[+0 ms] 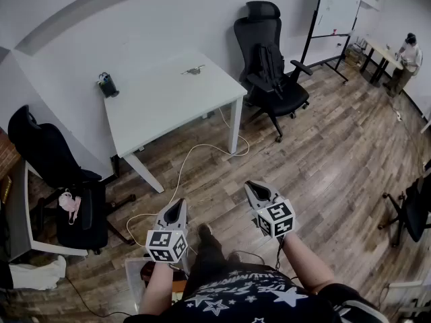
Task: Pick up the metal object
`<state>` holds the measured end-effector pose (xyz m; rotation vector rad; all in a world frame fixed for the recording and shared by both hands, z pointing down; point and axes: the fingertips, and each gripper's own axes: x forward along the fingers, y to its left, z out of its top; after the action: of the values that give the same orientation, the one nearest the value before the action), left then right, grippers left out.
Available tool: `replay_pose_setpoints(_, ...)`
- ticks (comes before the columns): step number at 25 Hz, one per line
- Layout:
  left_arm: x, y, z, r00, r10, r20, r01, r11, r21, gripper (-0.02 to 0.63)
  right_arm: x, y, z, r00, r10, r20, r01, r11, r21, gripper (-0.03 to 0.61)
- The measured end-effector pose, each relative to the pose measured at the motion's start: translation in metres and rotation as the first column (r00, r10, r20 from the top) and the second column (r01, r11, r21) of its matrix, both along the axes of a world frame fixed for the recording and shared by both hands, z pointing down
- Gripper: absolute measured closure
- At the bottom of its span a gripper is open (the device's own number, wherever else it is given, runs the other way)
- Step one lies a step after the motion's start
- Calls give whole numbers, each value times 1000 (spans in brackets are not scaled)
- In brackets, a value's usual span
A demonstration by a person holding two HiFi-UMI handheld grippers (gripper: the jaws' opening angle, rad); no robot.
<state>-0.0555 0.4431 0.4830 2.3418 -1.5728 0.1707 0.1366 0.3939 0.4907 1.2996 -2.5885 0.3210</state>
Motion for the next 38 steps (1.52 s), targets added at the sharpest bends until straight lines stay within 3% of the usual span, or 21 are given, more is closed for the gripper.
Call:
replay_pose_setpoints(5, 9, 7, -5, 999, 31, 35, -31, 999, 18, 594, 1, 9, 2, 1000, -13, -3, 13, 1000, -2, 529)
replay_pose_setpoints(24, 6, 5, 8, 999, -8, 36, 9, 1000, -16, 594, 1, 7, 26, 999, 2, 41, 1, 997, -74, 529)
replay_pose_setpoints(33, -24, -76, 21, 1000, -13, 28, 14, 999, -32, 594, -13, -63, 38, 999, 30, 16, -28, 994, -102, 529)
replay_pose_setpoints(38, -56, -149, 31, 1000, -8, 27, 9, 999, -40, 594, -39, -132, 47, 999, 40, -8, -41, 993, -115, 529)
